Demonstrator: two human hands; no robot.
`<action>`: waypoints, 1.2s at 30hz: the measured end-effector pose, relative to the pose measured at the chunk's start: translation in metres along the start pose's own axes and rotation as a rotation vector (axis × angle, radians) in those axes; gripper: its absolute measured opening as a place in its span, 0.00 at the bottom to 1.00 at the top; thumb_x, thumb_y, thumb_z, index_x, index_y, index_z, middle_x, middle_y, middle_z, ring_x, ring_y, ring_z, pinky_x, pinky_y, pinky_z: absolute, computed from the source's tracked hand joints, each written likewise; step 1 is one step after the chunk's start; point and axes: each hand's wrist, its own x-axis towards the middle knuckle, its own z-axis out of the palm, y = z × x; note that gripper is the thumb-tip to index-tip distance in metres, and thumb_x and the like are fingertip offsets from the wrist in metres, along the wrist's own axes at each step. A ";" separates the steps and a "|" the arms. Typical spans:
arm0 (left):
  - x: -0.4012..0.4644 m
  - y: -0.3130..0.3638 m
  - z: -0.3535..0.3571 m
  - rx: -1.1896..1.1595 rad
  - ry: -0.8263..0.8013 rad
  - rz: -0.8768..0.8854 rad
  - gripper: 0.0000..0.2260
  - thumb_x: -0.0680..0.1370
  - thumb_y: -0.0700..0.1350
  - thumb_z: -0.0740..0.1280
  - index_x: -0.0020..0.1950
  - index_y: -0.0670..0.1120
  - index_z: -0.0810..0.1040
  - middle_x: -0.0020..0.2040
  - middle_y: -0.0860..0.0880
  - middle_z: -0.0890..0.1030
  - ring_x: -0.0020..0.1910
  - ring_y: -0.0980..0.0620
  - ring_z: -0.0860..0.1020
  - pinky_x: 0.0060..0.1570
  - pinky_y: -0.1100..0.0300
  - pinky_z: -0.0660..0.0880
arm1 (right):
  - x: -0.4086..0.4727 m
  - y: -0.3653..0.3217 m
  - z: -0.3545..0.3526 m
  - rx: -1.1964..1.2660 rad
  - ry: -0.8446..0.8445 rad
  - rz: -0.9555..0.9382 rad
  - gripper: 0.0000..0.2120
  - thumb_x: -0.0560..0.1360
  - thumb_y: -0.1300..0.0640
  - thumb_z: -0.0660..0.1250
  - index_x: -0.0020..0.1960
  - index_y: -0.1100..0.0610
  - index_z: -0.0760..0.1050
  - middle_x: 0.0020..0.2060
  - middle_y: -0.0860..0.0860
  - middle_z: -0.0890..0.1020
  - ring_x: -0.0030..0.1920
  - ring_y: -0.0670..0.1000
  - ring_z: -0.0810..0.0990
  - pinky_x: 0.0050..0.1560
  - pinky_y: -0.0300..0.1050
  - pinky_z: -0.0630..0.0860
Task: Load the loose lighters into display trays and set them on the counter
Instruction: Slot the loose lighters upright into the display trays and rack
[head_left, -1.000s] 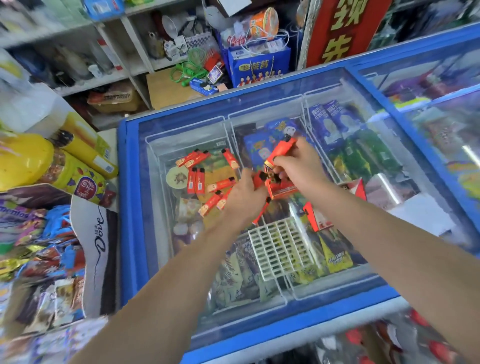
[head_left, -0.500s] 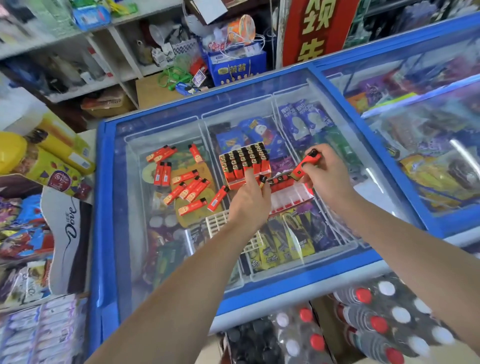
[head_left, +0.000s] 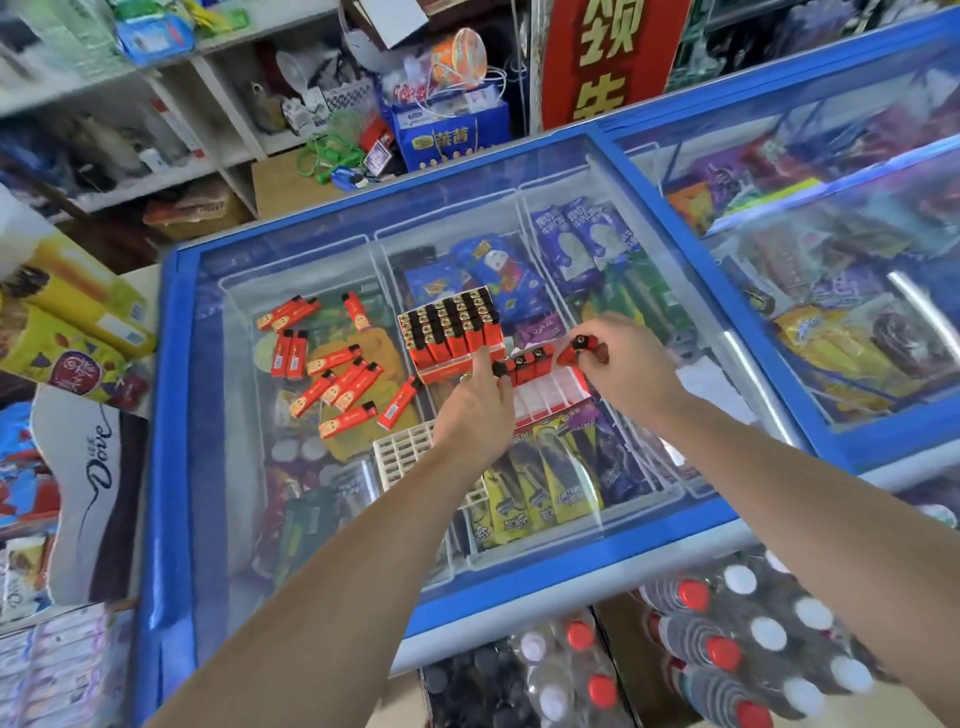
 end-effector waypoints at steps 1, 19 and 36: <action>0.000 -0.001 0.001 -0.004 0.003 0.000 0.22 0.87 0.45 0.54 0.81 0.45 0.54 0.49 0.39 0.82 0.42 0.40 0.82 0.34 0.50 0.76 | 0.001 0.002 0.001 -0.032 -0.023 -0.021 0.11 0.76 0.66 0.65 0.53 0.56 0.83 0.48 0.50 0.81 0.37 0.41 0.74 0.40 0.36 0.73; 0.004 -0.019 0.005 -0.014 -0.028 0.011 0.20 0.87 0.47 0.54 0.79 0.51 0.59 0.49 0.43 0.81 0.38 0.45 0.80 0.33 0.53 0.73 | 0.016 -0.002 0.014 -0.492 -0.197 -0.144 0.14 0.76 0.70 0.65 0.60 0.61 0.75 0.54 0.55 0.75 0.33 0.53 0.72 0.32 0.48 0.75; 0.002 -0.020 0.001 0.033 -0.043 0.043 0.22 0.87 0.49 0.54 0.82 0.51 0.56 0.68 0.41 0.76 0.49 0.41 0.82 0.47 0.47 0.79 | 0.023 0.011 0.007 -0.452 -0.262 -0.293 0.12 0.78 0.68 0.64 0.60 0.62 0.78 0.54 0.54 0.75 0.44 0.54 0.79 0.43 0.52 0.80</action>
